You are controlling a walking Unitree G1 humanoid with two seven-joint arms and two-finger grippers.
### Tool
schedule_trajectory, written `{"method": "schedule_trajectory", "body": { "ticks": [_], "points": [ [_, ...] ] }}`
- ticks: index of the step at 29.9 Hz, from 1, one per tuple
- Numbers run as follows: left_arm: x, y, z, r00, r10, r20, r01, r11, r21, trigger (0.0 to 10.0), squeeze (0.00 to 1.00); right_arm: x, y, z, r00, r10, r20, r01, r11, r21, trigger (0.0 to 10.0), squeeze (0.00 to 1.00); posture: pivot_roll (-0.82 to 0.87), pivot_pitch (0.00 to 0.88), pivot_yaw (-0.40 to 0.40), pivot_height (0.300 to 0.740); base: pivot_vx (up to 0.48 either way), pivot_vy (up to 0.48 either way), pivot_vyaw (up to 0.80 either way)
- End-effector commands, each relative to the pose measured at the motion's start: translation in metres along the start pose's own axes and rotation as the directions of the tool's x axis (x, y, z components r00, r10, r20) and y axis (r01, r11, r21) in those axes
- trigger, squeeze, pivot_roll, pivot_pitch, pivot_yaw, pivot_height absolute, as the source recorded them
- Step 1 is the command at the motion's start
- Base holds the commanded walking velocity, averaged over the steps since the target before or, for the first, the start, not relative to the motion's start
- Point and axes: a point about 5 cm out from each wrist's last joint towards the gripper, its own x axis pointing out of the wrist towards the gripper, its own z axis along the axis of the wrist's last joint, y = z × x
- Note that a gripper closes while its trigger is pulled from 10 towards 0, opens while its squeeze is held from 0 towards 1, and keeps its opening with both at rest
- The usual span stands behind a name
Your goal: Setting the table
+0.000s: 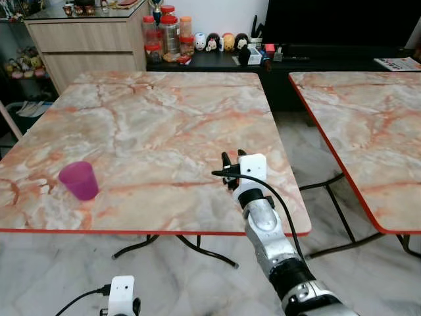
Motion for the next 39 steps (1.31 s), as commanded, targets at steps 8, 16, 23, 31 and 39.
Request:
{"method": "schedule_trajectory", "body": {
  "ticks": [8,16,23,31,39],
  "points": [
    [-0.0009,-0.0014,-0.0042,1.000,0.002,-0.019,-0.001,1.000,0.030,10.0,0.00,0.0018,0.0006,0.0030,1.000,0.008,0.009,-0.008,1.000,-0.006,10.0,0.00,0.00,0.000,-0.006,0.740,0.030,0.000,0.00],
    [0.0001,-0.0009,-0.0008,1.000,0.010,-0.008,-0.010,1.000,0.030,10.0,0.00,0.0021,-0.0003,0.0034,1.000,0.009,0.009,-0.009,1.000,-0.011,10.0,0.00,0.01,0.000,-0.008,0.740,0.262,0.000,0.00],
    [-0.0015,0.0021,-0.0052,1.000,0.021,-0.017,-0.021,0.999,0.025,10.0,0.00,0.0020,-0.0004,0.0033,1.000,0.005,0.008,-0.005,1.000,-0.007,10.0,0.00,0.01,0.000,-0.007,0.740,0.309,0.000,0.00],
    [-0.0012,0.0020,-0.0041,1.000,0.022,-0.014,-0.022,0.999,0.027,10.0,0.00,0.0013,-0.0001,0.0017,1.000,0.006,0.003,-0.006,1.000,-0.006,10.0,0.00,0.01,0.000,-0.006,0.740,0.311,0.000,0.00],
    [-0.0007,0.0040,-0.0023,1.000,0.027,-0.011,-0.027,0.999,0.030,10.0,0.00,0.0001,0.0006,0.0009,1.000,0.004,0.002,-0.004,1.000,-0.002,10.0,0.00,0.02,0.000,-0.001,0.740,0.305,0.000,0.00]
  ]
}}
